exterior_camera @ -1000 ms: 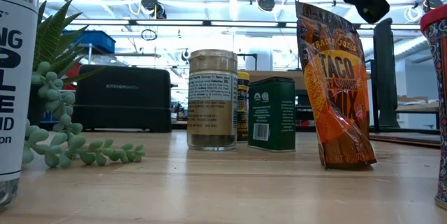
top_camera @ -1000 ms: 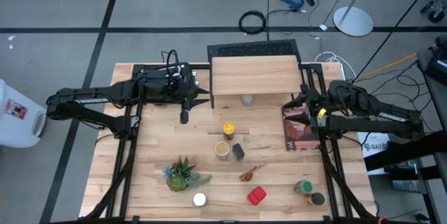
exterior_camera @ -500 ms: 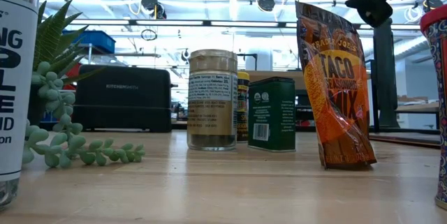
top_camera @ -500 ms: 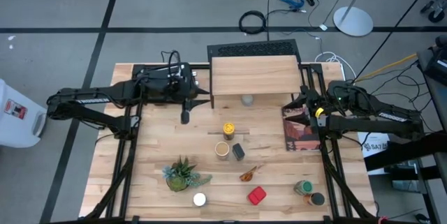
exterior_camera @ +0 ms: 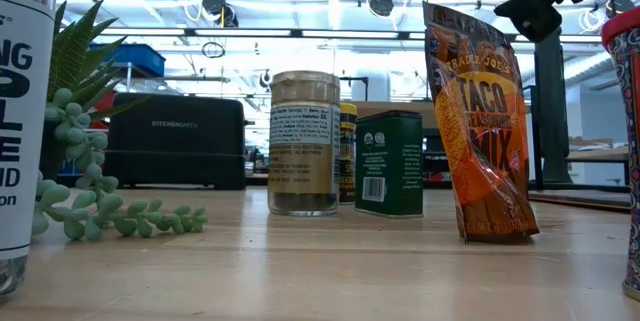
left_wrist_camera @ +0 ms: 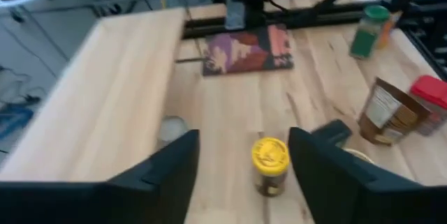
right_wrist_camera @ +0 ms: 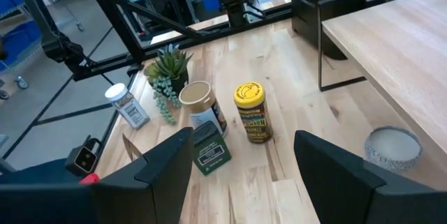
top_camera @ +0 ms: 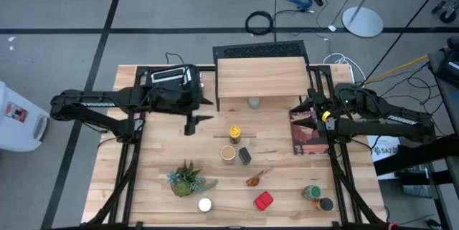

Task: Shelf spices
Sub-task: Put the brown seasoning bag on the shelf

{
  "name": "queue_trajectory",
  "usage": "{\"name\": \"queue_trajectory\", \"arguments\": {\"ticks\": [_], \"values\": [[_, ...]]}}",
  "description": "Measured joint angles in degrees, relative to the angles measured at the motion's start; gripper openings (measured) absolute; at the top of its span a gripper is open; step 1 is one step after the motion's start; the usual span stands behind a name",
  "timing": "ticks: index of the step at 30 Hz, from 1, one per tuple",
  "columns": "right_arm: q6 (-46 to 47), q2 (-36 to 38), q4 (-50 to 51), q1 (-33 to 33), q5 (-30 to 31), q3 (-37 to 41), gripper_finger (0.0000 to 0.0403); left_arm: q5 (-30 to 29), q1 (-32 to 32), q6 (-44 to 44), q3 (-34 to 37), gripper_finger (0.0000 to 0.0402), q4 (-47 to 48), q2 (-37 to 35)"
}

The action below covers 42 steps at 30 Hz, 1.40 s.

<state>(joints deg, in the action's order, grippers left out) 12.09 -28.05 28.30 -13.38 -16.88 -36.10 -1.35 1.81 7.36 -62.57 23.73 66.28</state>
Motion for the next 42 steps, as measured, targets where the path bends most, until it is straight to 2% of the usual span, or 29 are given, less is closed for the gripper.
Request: {"name": "queue_trajectory", "arguments": {"ticks": [3,6,13,20,26,31,35,42], "values": [[-0.79,-0.57,-0.09,0.01,0.00,0.00,0.0235,0.04,-2.08,-0.44,-0.02,0.0274,-0.21,2.55],[-0.94,-1.32,-0.11,0.03,-0.01,0.00,0.0235,-0.39,-3.99,0.22,-0.02,0.0289,-0.15,6.47],[-0.91,-2.61,0.00,2.37,-1.62,0.00,0.0235,-2.47,-5.58,-0.78,0.00,0.0292,-0.26,13.61],[-0.46,-3.57,0.95,6.24,-1.54,0.00,0.0235,-3.84,-5.58,-2.51,0.00,0.0292,-2.42,16.99],[0.51,-4.47,1.55,9.10,-1.27,0.00,0.0235,-3.51,-5.58,-2.97,1.94,0.0292,-7.31,17.92],[2.09,-4.79,2.39,11.30,-1.23,0.02,0.0235,1.96,-7.02,-5.39,2.91,0.0292,-12.68,17.29],[2.26,-4.79,2.44,12.69,-1.22,0.02,0.0235,2.93,-10.58,-5.06,2.97,0.0292,-10.61,17.33],[2.26,-5.16,1.85,13.45,0.62,0.02,0.0235,0.98,-16.72,-7.05,2.99,0.0292,-9.21,17.33]]}}
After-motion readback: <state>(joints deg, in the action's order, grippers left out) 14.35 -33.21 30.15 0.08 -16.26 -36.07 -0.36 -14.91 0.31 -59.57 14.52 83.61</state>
